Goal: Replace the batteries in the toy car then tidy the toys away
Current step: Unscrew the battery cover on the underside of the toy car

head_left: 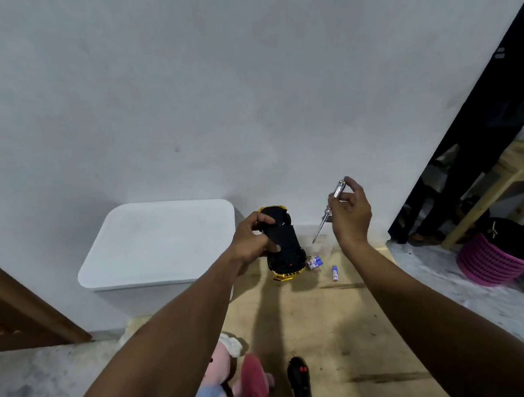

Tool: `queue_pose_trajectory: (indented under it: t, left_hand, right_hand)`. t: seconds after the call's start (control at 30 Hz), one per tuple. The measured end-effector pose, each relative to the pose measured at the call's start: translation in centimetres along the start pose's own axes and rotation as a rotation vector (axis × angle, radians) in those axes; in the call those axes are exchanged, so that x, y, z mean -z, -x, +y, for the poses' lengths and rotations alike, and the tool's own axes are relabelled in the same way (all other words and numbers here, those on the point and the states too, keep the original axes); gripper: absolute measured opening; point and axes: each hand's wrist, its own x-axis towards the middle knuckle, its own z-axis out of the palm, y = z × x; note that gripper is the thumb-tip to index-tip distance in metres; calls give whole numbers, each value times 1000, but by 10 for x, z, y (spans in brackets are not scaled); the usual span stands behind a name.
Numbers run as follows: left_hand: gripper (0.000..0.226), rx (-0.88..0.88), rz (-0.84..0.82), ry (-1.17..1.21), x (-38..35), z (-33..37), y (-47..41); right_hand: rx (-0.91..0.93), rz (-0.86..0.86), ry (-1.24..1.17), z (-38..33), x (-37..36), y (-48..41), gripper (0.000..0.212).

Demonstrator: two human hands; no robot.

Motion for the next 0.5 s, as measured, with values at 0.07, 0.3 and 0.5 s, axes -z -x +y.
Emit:
queue_pose_trajectory:
  t: [0.07,0.3,0.5]
  left_hand:
    - [52,31,8,2,-6,-9,-1]
    - [59,149,-20,22,-25,-63,-8]
    - [64,245,-15,33,-29,-102,-15]
  right_hand:
    - [-126,-49,175,34,21,1,46]
    - [-344,-553,919,164,79,46,49]
    - [-381,-544,899,206,87,69,42]
